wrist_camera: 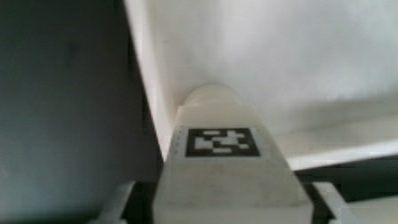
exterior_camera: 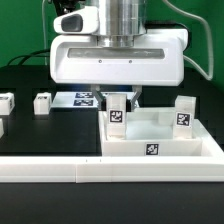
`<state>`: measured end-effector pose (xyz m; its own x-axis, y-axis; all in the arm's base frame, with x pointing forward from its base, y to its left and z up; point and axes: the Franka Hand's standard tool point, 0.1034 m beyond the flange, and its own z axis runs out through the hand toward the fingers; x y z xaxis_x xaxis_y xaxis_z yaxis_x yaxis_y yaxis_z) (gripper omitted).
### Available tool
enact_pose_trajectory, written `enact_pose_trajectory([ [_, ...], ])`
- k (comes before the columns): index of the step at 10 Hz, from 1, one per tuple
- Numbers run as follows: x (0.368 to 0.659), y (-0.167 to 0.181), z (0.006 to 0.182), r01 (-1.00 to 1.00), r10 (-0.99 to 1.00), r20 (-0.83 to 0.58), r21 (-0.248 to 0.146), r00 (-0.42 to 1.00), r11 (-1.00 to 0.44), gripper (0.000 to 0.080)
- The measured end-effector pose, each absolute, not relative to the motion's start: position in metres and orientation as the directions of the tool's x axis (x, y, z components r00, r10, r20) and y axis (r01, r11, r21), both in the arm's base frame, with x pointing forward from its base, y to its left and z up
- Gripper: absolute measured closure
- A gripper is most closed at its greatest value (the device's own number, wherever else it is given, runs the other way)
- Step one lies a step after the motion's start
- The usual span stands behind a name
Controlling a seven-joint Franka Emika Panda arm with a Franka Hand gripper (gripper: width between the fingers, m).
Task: Assemble square table
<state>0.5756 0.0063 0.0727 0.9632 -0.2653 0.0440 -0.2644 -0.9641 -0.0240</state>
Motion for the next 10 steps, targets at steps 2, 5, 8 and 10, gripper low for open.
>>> enact_pose_trajectory([
  [2,0.5758,0.0063,0.0719,-0.447,-0.448,0.039,-0.035,0.893,-0.894,0.0509],
  [5,0.5759,0.0063,0.0714,-0.703,-0.705,0.028,-0.046,0.709,-0.71,0.0509],
  [8,0.5761,0.0058,0.071,-0.86,-0.861,0.017,-0.049,0.508,-0.508,0.0509],
  [10,0.5762,0.0064,0.071,-0.911,-0.912,0.004,-0.056,0.41,-0.409,0.0509],
])
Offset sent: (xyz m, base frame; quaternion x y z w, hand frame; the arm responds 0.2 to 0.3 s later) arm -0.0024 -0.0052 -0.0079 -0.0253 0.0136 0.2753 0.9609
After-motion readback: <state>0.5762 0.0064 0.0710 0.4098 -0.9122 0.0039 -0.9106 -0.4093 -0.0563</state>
